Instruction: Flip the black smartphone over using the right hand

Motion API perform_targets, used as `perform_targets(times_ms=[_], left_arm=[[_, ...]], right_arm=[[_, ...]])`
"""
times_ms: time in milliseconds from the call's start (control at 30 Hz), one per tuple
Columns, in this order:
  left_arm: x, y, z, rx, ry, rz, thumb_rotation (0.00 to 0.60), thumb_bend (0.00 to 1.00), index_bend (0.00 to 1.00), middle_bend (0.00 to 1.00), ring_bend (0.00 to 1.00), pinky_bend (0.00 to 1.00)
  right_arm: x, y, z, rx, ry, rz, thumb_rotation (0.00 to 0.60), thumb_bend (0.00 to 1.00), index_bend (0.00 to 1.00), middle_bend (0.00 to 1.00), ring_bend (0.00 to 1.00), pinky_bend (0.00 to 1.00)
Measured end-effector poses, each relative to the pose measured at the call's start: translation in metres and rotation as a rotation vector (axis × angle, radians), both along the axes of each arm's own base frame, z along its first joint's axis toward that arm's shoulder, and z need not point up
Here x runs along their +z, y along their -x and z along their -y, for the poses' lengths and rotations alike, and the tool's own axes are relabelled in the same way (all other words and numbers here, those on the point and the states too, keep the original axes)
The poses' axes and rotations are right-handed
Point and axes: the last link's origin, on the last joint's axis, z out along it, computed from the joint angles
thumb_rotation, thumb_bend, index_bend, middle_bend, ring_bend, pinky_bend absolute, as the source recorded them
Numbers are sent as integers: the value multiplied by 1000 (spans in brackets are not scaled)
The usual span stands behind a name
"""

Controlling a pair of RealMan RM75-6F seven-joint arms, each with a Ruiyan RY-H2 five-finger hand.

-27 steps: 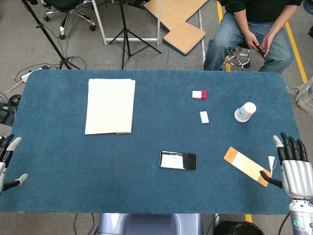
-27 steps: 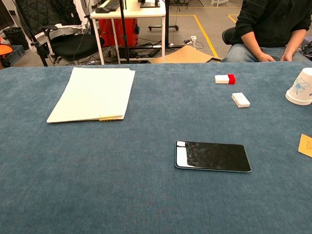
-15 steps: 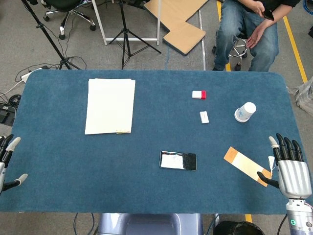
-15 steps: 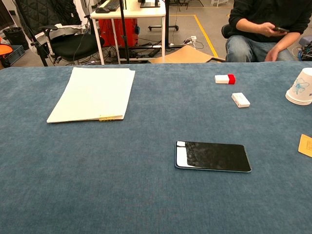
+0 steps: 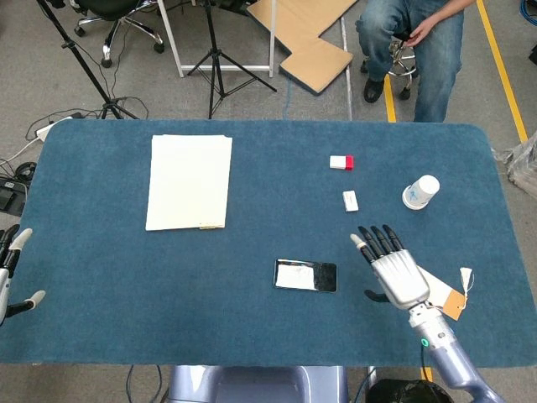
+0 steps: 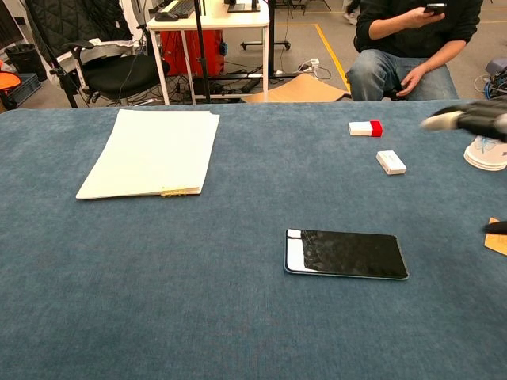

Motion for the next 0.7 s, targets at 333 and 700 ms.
perform_targets(times_ms=[333,700], left_arm=[[-2,10,-12,63,15,-15,600,0,0,0,0,0],[-2,12,-14,76,20,-10,600,0,0,0,0,0]], right_arm=[[-68,-55,46,-13,-234,16,600,0,140,103,0,0],[-119,-83,50,-77,-301,-25,600,0,195,183,0,0]])
